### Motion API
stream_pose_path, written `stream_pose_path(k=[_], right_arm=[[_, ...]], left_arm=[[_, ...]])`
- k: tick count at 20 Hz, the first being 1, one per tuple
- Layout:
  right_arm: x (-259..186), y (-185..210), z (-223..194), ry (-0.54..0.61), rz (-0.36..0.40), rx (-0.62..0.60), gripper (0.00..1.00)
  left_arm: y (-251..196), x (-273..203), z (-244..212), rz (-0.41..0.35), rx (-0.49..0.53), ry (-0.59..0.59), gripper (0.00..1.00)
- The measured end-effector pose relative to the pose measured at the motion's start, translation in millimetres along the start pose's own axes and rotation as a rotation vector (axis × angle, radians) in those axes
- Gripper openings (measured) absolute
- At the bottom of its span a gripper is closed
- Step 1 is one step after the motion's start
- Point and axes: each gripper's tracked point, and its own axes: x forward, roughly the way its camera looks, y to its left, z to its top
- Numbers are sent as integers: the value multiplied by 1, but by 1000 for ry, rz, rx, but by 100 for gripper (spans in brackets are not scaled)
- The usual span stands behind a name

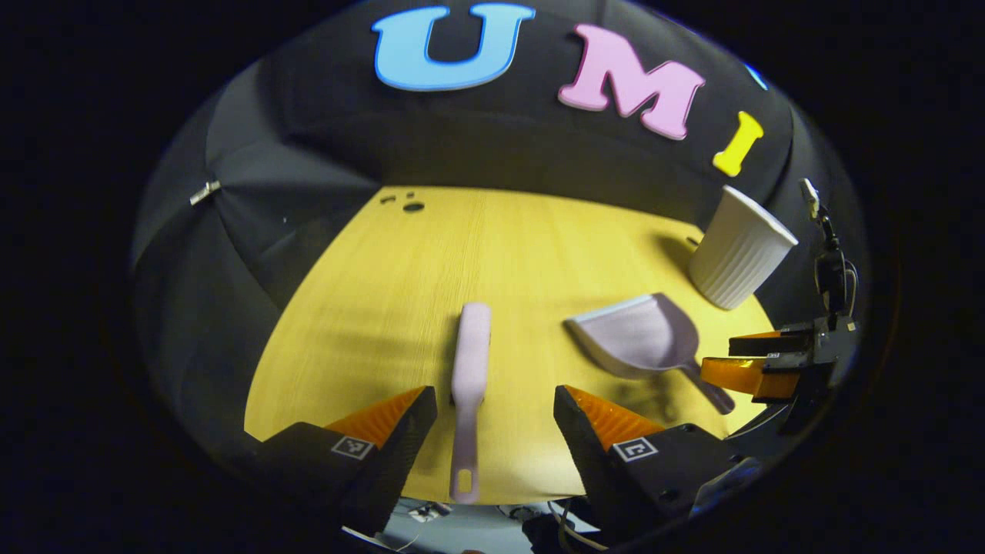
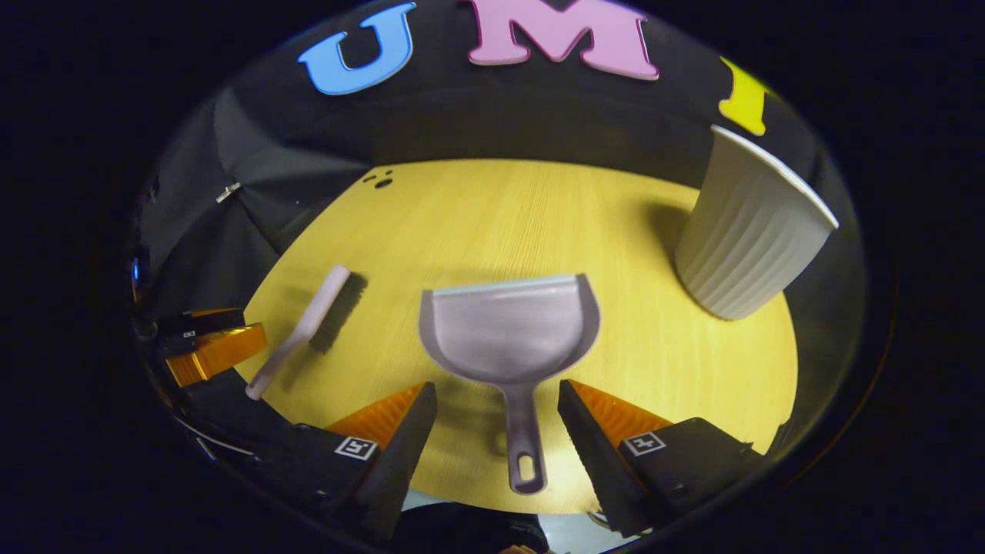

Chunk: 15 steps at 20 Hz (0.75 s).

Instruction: Pick up the small broom and dustpan from the desktop, sweep the trash into the dustpan with the broom, and then empty the trash into the garbage bin.

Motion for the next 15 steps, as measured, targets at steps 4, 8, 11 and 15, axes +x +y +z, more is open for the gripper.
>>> stream_pose_path(k=[4, 8, 11, 15], right_arm=[[-59, 16, 50, -241, 1, -19, 99], [-109, 21, 80, -472, -52, -91, 100], [-147, 31, 87, -586, -28, -85, 99], [-163, 31, 47, -567, -21, -50, 98]], left_arm=[[-18, -63, 43, 0, 95, -241, 96], [-34, -123, 69, 61, 21, -407, 96], [-42, -166, 79, 85, -30, -523, 96], [-58, -192, 70, 85, 22, -595, 96]])
